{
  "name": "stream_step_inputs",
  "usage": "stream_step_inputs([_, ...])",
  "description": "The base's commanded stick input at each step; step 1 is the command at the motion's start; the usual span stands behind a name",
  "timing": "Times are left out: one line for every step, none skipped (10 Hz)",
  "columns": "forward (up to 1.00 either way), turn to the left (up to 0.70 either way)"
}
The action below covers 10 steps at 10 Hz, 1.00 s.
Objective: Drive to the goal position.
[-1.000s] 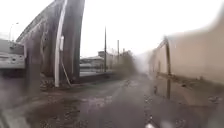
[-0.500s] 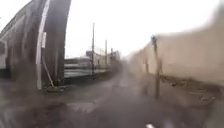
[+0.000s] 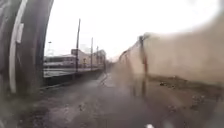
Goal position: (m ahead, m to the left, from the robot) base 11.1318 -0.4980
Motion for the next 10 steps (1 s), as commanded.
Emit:
stream_step_inputs([0.5,0.02])
stream_step_inputs([0.5,0.02])
stream_step_inputs([0.5,0.02])
stream_step_inputs([0.5,0.02])
stream_step_inputs([0.5,0.02])
stream_step_inputs([0.5,0.02])
stream_step_inputs([0.5,0.02])
stream_step_inputs([0.5,-0.01])
stream_step_inputs([0.5,-0.31])
stream_step_inputs([0.5,-0.48])
